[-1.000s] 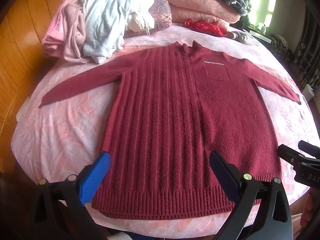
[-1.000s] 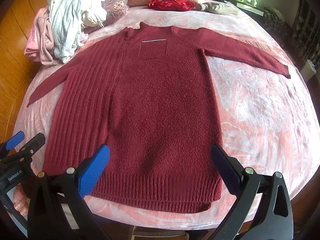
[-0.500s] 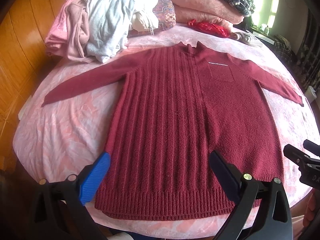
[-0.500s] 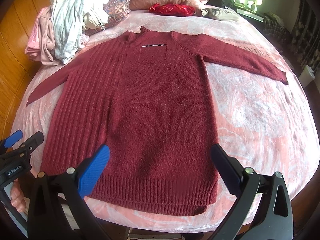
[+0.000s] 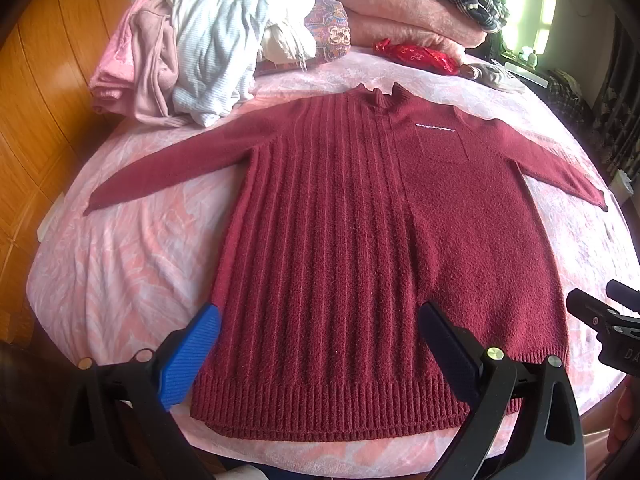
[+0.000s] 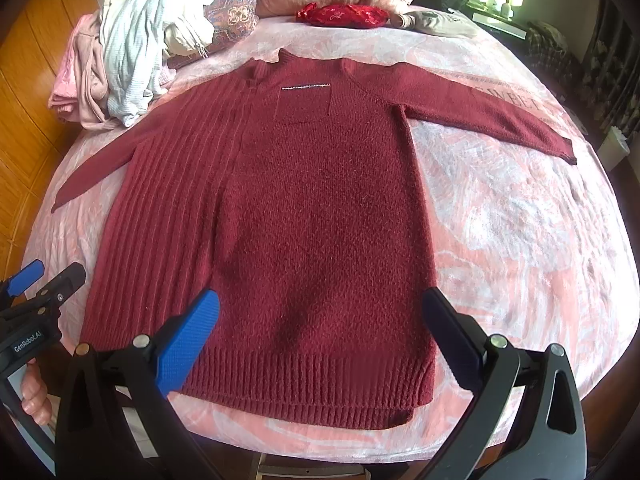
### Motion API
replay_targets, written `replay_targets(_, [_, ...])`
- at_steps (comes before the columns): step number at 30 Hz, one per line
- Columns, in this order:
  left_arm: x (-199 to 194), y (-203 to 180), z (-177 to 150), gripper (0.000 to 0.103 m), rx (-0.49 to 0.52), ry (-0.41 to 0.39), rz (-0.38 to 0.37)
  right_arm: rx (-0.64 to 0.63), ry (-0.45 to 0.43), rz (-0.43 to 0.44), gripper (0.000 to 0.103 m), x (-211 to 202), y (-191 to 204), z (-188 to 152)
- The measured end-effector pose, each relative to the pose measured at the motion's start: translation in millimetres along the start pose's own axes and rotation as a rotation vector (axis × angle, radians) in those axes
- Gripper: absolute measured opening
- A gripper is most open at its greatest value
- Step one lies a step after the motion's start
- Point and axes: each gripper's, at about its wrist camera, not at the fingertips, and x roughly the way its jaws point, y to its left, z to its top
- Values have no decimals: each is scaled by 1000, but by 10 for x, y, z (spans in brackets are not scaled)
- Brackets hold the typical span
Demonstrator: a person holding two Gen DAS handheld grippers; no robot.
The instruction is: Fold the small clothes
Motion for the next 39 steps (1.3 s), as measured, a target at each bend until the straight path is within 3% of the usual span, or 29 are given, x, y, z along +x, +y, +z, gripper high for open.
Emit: replay_targets(39, [-15,-36,-7,99,7,-7,10,11,17,4,100,38,-27,-17])
